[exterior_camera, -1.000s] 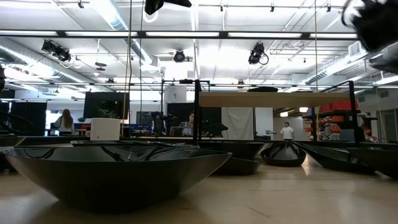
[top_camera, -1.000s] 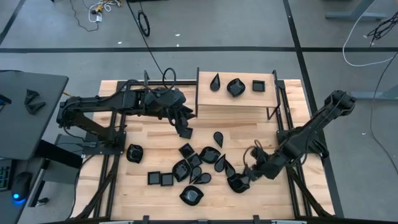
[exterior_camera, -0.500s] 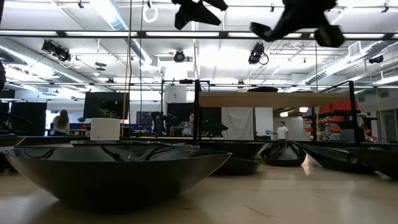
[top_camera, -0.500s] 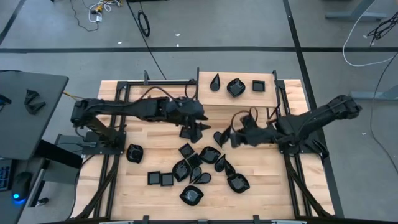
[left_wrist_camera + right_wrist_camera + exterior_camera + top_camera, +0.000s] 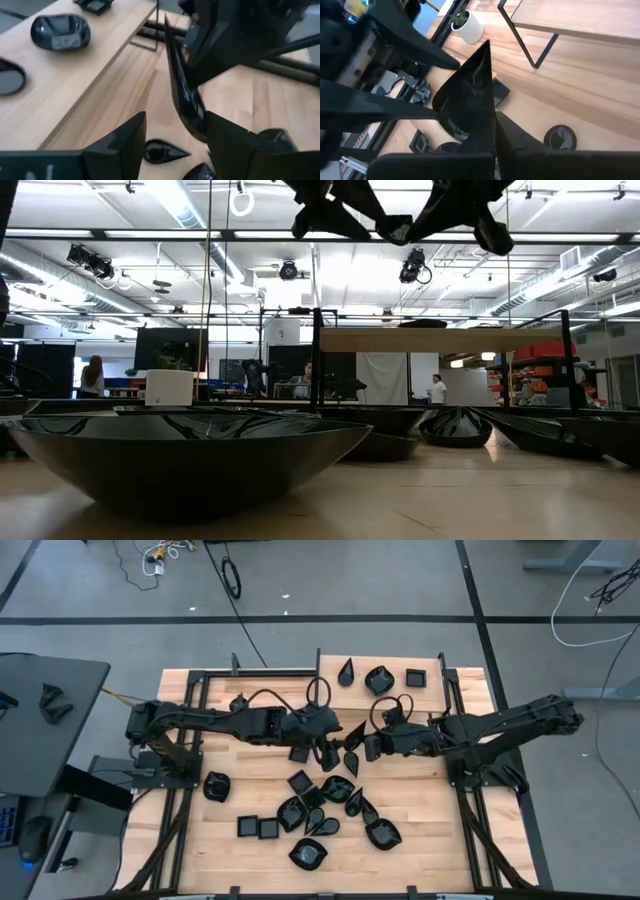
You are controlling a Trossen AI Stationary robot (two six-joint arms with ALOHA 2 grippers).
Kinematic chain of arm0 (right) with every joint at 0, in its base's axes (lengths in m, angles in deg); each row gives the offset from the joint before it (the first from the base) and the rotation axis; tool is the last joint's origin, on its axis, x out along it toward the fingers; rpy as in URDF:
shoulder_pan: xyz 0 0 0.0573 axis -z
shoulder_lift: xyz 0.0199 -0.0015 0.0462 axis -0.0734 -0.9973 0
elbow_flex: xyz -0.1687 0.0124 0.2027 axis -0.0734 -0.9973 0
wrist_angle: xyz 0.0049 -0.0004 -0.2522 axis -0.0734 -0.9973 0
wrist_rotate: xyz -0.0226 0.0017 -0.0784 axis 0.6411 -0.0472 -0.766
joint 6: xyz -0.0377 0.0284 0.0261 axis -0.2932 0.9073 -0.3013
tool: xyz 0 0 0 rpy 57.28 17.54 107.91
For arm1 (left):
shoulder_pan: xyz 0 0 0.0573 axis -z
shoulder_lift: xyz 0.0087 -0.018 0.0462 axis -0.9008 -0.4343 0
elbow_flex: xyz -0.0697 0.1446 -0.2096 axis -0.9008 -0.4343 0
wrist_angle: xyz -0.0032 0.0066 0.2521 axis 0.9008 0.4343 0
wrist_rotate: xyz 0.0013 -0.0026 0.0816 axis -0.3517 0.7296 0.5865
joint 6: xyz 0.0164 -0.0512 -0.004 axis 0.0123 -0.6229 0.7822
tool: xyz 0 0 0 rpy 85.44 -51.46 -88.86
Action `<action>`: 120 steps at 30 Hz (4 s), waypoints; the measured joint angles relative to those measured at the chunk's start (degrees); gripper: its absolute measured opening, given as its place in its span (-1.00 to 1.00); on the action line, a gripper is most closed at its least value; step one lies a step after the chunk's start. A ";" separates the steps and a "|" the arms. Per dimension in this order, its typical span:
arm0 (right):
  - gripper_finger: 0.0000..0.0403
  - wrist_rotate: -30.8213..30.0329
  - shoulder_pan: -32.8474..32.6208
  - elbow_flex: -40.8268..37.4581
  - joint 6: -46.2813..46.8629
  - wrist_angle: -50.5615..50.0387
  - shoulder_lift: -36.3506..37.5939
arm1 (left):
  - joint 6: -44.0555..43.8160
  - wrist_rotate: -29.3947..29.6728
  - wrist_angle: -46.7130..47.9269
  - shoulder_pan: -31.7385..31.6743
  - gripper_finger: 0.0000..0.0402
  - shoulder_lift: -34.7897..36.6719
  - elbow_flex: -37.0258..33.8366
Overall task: Pick & Place Mini shaped plates
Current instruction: Stack the drop-shaped plate on top of the drop-shaped plate on the shelf
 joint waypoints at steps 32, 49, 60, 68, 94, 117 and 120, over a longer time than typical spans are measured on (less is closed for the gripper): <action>-0.57 2.24 -0.08 0.02 -8.35 3.98 0.00 | -0.73 2.56 -2.09 -0.01 -0.88 -0.69 0.09; -0.23 7.71 -1.65 0.02 -4.76 -12.11 4.21 | -7.94 2.82 5.01 -3.19 -0.91 -0.70 4.62; -0.31 -3.02 -8.01 0.02 2.14 -14.66 4.85 | -11.01 -5.47 3.55 -17.88 -0.93 -7.26 12.88; -0.39 -4.15 -9.25 0.02 4.09 -13.47 4.85 | -11.02 -7.96 4.77 -23.36 -0.91 -18.03 20.55; -0.44 -6.60 -9.86 0.02 4.18 -12.24 4.81 | -12.39 -4.42 7.54 -25.89 -0.62 -21.64 21.40; -0.44 -6.60 -9.86 -0.02 2.91 -11.75 4.81 | -9.45 -10.19 11.54 -26.67 -0.64 -18.83 21.40; -0.44 -6.69 -9.81 -0.02 2.63 -11.72 4.83 | -9.04 -11.92 13.20 -26.29 -0.81 -19.14 21.40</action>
